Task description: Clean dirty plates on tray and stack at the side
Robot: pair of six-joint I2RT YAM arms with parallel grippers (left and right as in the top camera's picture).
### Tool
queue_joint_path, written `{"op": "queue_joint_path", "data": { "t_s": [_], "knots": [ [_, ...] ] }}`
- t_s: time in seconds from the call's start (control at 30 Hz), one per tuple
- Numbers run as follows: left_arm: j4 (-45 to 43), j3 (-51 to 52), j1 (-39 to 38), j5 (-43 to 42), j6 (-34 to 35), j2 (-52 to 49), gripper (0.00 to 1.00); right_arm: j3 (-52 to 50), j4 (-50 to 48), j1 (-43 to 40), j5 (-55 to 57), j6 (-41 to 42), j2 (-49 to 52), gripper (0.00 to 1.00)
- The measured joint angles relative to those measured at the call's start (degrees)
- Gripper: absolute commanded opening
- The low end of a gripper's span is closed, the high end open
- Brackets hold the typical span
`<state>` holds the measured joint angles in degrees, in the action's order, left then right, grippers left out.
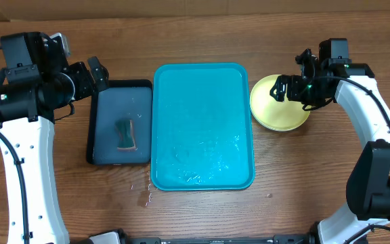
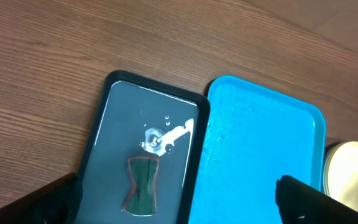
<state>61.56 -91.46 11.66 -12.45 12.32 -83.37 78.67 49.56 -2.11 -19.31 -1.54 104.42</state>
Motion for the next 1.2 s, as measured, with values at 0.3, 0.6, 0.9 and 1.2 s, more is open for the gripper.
{"op": "queue_joint_path", "data": {
  "t_s": [0.3,0.6,0.9,1.2],
  "knots": [
    [0.0,0.0,0.0,0.0,0.0,0.0,1.00,0.0,0.1,0.0,0.0,0.0,-0.9,1.00],
    [0.0,0.0,0.0,0.0,0.0,0.0,1.00,0.0,0.0,0.0,0.0,0.0,-19.5,1.00],
    [0.0,0.0,0.0,0.0,0.0,0.0,1.00,0.0,0.7,0.0,-0.2,0.0,-36.4,1.00],
    [0.0,0.0,0.0,0.0,0.0,0.0,1.00,0.0,0.3,0.0,2.3,0.0,-50.2,1.00]
  ]
}}
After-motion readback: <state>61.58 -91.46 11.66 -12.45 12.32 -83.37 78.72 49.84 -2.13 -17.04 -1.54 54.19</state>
